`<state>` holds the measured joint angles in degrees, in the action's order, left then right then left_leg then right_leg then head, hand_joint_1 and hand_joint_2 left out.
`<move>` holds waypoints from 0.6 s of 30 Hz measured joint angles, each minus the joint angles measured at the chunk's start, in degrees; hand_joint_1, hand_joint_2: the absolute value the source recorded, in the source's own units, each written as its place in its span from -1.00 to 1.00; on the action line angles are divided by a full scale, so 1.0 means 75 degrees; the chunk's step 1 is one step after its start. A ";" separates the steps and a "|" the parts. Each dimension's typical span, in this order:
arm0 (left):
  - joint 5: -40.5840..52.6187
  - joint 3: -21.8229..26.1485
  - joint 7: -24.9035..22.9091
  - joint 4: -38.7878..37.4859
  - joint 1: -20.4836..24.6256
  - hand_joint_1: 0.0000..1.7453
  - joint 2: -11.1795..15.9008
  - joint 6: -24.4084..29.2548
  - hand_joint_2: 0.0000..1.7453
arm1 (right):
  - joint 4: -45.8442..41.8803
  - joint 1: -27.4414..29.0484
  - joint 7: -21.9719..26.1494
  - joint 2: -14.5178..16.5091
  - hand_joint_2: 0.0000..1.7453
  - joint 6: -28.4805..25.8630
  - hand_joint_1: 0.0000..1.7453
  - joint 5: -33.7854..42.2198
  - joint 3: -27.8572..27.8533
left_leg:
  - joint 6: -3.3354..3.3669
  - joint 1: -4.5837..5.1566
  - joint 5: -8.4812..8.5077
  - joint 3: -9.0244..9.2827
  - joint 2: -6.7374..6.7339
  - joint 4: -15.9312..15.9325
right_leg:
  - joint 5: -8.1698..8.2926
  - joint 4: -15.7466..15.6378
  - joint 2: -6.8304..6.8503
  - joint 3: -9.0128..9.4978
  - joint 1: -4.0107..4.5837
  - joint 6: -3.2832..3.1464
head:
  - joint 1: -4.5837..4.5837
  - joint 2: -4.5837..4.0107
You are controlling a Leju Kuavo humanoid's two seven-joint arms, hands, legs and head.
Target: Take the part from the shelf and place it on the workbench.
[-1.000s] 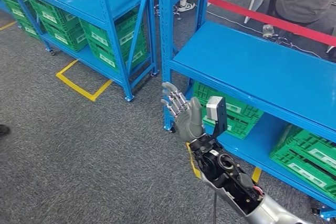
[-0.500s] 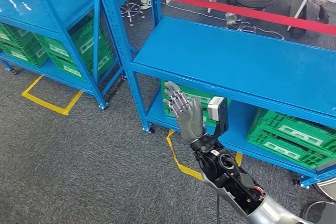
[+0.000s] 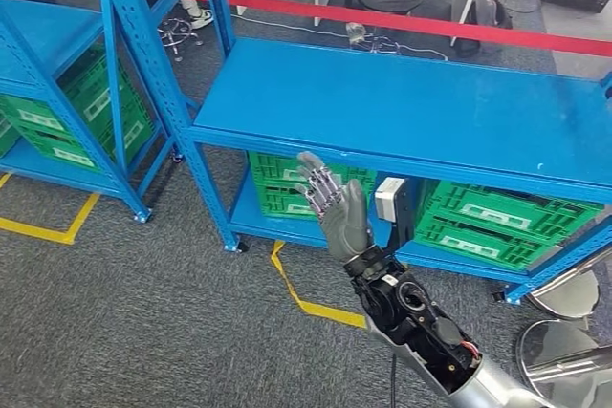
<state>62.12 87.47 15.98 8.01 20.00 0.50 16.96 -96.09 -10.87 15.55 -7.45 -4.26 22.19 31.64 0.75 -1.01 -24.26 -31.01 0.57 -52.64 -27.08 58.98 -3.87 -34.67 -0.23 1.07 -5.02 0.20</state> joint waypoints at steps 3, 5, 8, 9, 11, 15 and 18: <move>0.0003 0.0000 0.0003 0.0000 -0.0044 -1.00 0.0003 0.0001 -1.00 | 0.0004 0.0013 -0.0010 0.0000 -1.00 -0.0012 -1.00 0.0001 0.0001 | 0.0034 0.0025 -0.0027 0.0020 -0.0285 0.0007 | -0.0681 0.1512 0.0418 -0.0684 -0.0052 0.0108 | -0.0064 0.0000; 0.0006 0.0000 0.0003 -0.0001 -0.0053 -1.00 -0.0005 0.0001 -1.00 | 0.0006 0.0027 -0.0015 0.0000 -1.00 -0.0015 -1.00 0.0002 0.0001 | 0.0009 0.0013 -0.0061 0.0045 -0.0466 -0.0004 | -0.0526 0.1526 0.0481 -0.0669 -0.0106 0.0177 | -0.0066 0.0000; 0.0008 0.0000 0.0004 0.0000 -0.0051 -1.00 -0.0014 0.0001 -1.00 | 0.0005 0.0007 -0.0017 0.0001 -1.00 -0.0015 -1.00 0.0002 0.0002 | -0.0111 0.0009 -0.0171 0.0127 -0.0689 -0.0080 | 0.0179 -0.0037 0.0934 0.0155 -0.0117 0.0210 | -0.0111 0.0000; 0.0007 0.0000 0.0004 0.0001 -0.0051 -1.00 -0.0012 0.0001 -1.00 | 0.0005 -0.0003 -0.0019 0.0001 -1.00 -0.0016 -1.00 0.0002 0.0004 | -0.0157 0.0032 -0.0202 0.0139 -0.0753 -0.0109 | 0.0268 -0.0368 0.1071 0.0328 -0.0097 0.0160 | -0.0124 0.0000; 0.0006 0.0000 0.0004 0.0000 -0.0050 -1.00 -0.0006 0.0001 -1.00 | 0.0007 -0.0010 -0.0027 -0.0001 -1.00 -0.0020 -1.00 0.0002 0.0007 | -0.0222 0.0081 -0.0229 0.0151 -0.0903 -0.0143 | 0.0264 -0.0501 0.1062 0.0392 -0.0047 0.0023 | -0.0089 0.0000; 0.0004 0.0000 0.0004 -0.0001 -0.0025 -1.00 -0.0009 0.0001 -1.00 | 0.0003 -0.0016 -0.0025 0.0000 -1.00 -0.0021 -1.00 0.0002 0.0012 | -0.0353 0.0020 -0.0647 -0.0047 -0.0584 -0.0712 | 0.0317 -0.0525 0.0672 0.0377 -0.0087 -0.0183 | 0.0020 0.0000; -0.0007 0.0001 0.0004 -0.0001 -0.0075 -1.00 0.0002 0.0001 -1.00 | 0.0007 0.0000 -0.0028 0.0000 -1.00 -0.0020 -1.00 0.0002 0.0017 | -0.0369 0.0008 -0.1295 -0.0849 -0.0161 -0.2297 | 0.0336 -0.0528 0.0378 0.0363 -0.0084 -0.0255 | 0.0079 0.0000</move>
<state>62.07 87.48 16.01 8.00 19.44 0.51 16.96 -96.04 -10.87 15.34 -7.45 -4.41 22.21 31.77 -2.02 -0.95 -33.98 -37.37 -0.64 -69.86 -24.56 55.02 -1.04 -31.95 -0.86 -0.84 -4.43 0.20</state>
